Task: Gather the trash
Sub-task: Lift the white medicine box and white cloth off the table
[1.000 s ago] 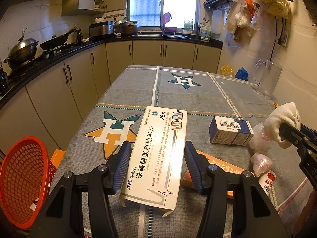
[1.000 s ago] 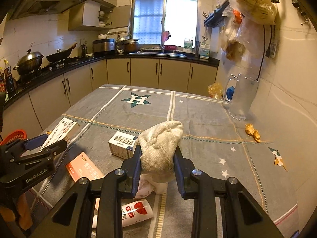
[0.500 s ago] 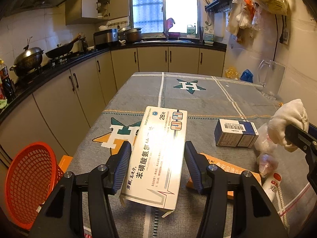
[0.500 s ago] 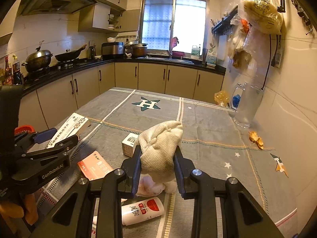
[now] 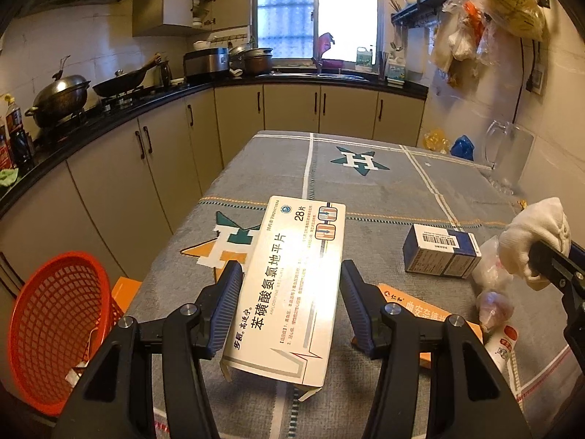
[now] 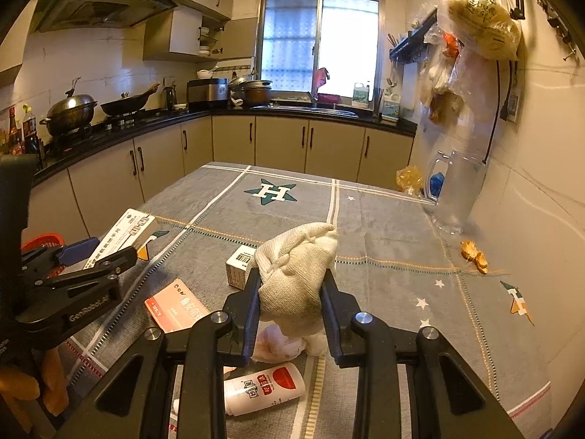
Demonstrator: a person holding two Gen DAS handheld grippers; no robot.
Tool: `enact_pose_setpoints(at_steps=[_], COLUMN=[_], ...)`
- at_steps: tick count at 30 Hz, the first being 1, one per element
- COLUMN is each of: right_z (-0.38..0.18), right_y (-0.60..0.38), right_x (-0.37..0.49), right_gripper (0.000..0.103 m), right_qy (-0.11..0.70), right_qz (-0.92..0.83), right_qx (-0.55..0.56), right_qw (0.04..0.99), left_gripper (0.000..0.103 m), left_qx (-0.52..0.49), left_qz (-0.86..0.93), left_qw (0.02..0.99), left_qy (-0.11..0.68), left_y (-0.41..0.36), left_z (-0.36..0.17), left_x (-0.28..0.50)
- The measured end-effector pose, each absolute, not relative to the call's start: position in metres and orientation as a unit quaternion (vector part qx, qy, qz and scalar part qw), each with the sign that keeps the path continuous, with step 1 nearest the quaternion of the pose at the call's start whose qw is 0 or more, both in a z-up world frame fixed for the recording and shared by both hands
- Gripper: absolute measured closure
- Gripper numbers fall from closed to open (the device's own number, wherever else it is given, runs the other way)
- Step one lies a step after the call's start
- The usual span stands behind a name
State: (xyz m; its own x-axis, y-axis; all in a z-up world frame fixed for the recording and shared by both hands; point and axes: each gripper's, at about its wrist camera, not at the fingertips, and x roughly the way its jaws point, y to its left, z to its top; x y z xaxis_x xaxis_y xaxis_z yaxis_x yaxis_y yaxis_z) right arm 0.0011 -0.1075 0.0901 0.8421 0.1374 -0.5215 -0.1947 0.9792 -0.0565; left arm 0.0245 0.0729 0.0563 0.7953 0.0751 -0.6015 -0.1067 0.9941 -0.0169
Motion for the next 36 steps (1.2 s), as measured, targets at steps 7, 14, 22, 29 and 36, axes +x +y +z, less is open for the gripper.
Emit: enact_pose_setpoints(at_steps=[7, 14, 22, 29, 36], right_z=[0.093, 0.095, 0.096, 0.098, 0.099], right_y=[-0.111, -0.114, -0.115, -0.116, -0.116], right_x=[0.003, 0.001, -0.002, -0.003, -0.004], right_gripper=[0.070, 0.069, 0.069, 0.069, 0.069], right_qy=[0.273, 0.272, 0.277, 0.278, 0.279], right_qz=[0.088, 0.095, 0.106, 0.113, 0.122], right_qx=[-0.044, -0.038, -0.030, -0.025, -0.022], right_qw=[0.957, 0.957, 0.954, 0.954, 0.952], left_gripper=[0.049, 0.049, 0.049, 0.049, 0.049], left_qx=[-0.028, -0.038, -0.038, -0.036, -0.032], left_qz=[0.065, 0.077, 0.093, 0.097, 0.104], left_qw=[0.947, 0.945, 0.944, 0.945, 0.946], left_qy=[0.314, 0.317, 0.313, 0.311, 0.305], left_y=[0.075, 0.081, 0.082, 0.081, 0.076], left_z=[0.064, 0.073, 0.083, 0.092, 0.098], left_x=[0.005, -0.012, -0.028, -0.037, -0.046])
